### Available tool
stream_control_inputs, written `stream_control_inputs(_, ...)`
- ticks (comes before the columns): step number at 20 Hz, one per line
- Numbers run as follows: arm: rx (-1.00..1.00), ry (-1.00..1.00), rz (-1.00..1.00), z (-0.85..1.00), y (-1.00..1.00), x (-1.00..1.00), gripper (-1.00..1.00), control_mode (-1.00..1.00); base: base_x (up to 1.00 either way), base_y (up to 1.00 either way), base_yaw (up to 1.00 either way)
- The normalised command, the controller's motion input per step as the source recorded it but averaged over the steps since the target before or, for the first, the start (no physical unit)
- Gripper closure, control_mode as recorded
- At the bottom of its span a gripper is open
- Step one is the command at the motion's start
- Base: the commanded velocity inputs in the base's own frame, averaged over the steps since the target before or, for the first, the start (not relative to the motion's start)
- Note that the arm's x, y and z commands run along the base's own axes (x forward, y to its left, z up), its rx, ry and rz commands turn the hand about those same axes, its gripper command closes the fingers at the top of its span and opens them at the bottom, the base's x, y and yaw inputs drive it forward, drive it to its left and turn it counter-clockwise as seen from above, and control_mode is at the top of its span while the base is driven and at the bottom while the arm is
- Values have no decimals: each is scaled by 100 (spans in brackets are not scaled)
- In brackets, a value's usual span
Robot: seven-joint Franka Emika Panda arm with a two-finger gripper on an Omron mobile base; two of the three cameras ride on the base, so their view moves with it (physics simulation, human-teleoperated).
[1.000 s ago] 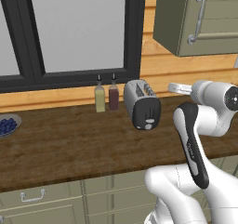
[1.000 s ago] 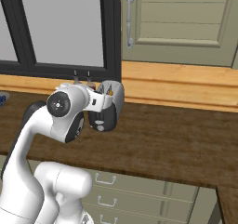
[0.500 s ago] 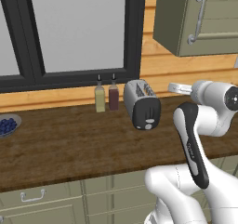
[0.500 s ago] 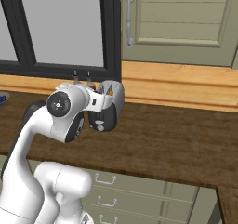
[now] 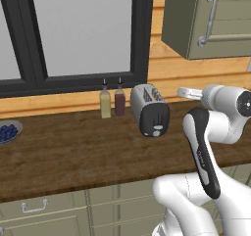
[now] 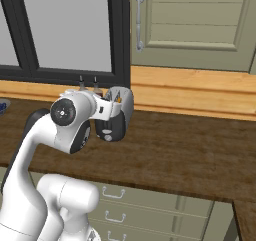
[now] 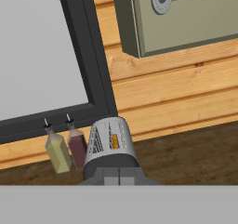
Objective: Start the toaster. Once the lever pops up, take the bread to the plate on the dining counter.
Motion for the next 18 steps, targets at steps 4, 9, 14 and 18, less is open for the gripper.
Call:
stream_control_inputs(4,0,0,0,0,0,0,100,-100,0,0,0)
stream_control_inputs(9,0,0,0,0,0,0,100,-100,0,0,0)
stream_control_inputs(14,0,0,0,0,0,0,100,-100,0,0,0)
stream_control_inputs(18,0,0,0,0,0,0,100,-100,0,0,0)
